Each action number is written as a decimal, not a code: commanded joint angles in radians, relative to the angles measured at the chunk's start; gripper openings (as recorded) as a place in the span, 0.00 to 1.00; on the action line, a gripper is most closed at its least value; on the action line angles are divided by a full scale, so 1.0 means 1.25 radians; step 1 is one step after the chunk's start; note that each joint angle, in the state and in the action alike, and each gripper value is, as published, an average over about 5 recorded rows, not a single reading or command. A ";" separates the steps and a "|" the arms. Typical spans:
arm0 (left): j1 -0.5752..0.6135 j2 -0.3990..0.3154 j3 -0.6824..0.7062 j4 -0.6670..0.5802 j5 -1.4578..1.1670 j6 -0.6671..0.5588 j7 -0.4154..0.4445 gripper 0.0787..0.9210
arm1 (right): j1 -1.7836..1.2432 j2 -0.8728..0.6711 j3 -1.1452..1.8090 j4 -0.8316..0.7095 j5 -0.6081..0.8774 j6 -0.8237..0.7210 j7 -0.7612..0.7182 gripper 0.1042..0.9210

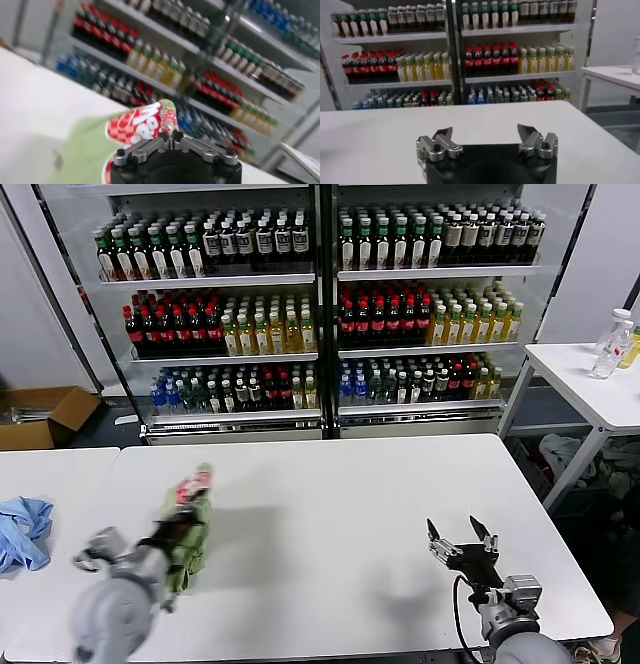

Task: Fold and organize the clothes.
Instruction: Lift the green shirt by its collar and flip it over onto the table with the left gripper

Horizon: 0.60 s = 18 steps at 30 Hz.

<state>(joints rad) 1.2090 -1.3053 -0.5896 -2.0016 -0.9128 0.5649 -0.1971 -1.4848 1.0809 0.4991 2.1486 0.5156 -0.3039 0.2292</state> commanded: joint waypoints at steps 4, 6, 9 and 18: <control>-0.236 -0.270 0.398 0.241 0.016 -0.012 -0.134 0.02 | -0.047 0.001 0.091 0.040 0.001 0.000 -0.001 0.88; -0.243 -0.273 0.425 0.272 0.060 -0.023 -0.121 0.02 | -0.046 -0.003 0.097 0.042 0.003 0.000 -0.002 0.88; -0.233 -0.268 0.464 0.293 0.190 -0.058 -0.068 0.02 | -0.039 -0.006 0.095 0.041 0.006 -0.002 -0.003 0.88; -0.143 -0.190 0.467 0.110 0.438 -0.140 -0.010 0.22 | 0.102 0.007 -0.037 -0.007 0.049 -0.032 0.013 0.88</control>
<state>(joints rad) 0.9992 -1.5524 -0.1118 -1.7520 -0.6854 0.4803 -0.2597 -1.4961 1.0795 0.5680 2.1785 0.5303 -0.3174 0.2308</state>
